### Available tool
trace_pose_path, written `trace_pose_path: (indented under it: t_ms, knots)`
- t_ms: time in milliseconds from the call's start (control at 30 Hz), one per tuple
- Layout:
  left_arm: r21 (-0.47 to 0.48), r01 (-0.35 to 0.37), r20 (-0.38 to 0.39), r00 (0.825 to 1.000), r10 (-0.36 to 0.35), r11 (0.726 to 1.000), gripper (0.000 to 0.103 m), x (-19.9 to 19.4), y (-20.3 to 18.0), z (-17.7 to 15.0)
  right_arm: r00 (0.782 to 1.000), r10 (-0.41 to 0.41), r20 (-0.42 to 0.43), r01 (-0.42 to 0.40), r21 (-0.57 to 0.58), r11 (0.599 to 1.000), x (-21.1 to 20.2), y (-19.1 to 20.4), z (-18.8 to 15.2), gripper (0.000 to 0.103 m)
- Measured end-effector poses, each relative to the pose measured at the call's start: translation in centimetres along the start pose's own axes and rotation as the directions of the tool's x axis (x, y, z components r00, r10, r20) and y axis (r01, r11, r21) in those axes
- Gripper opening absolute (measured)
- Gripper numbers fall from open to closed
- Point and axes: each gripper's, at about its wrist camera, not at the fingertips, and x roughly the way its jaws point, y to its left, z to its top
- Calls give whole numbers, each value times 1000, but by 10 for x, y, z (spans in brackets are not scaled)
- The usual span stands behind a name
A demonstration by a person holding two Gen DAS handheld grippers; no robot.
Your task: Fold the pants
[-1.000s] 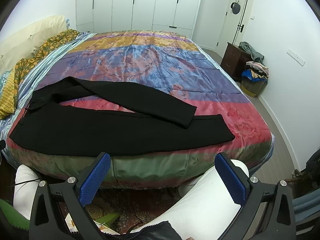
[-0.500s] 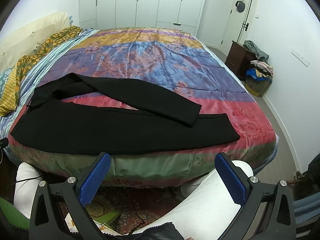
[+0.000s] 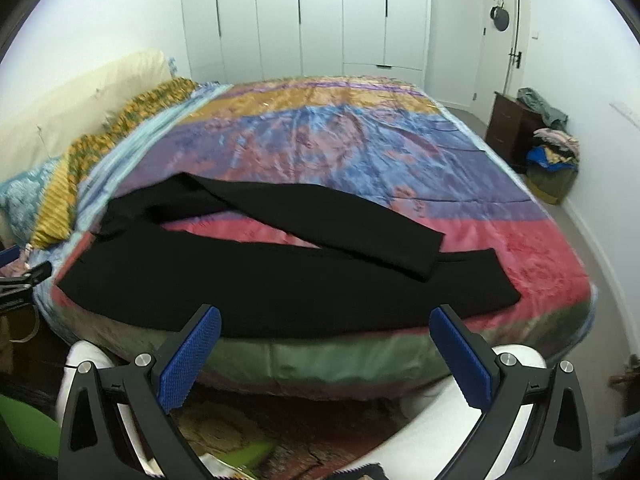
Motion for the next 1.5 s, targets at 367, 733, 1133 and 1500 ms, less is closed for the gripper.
trace_pose_path:
  t_ms: [367,733,1133,1500]
  knots:
    - [-147,106,-26,993,-111,983,103,25,12,24,984,154,94,-140,-137,981,35,-2,32,103]
    - [-248,92,-210,967,-147,964,102,65,10,1,968,-184,-173,57,-559,827,206,-77,7,82]
    - [-216,102,-313,935,-167,971,102,98,-18,6,982,-104,-158,14,-485,874,250,-129,137,5]
    - [-250,113,-330,924,-194,962,102,120,-14,3,875,-468,-124,431,-240,870,357,-215,312,75]
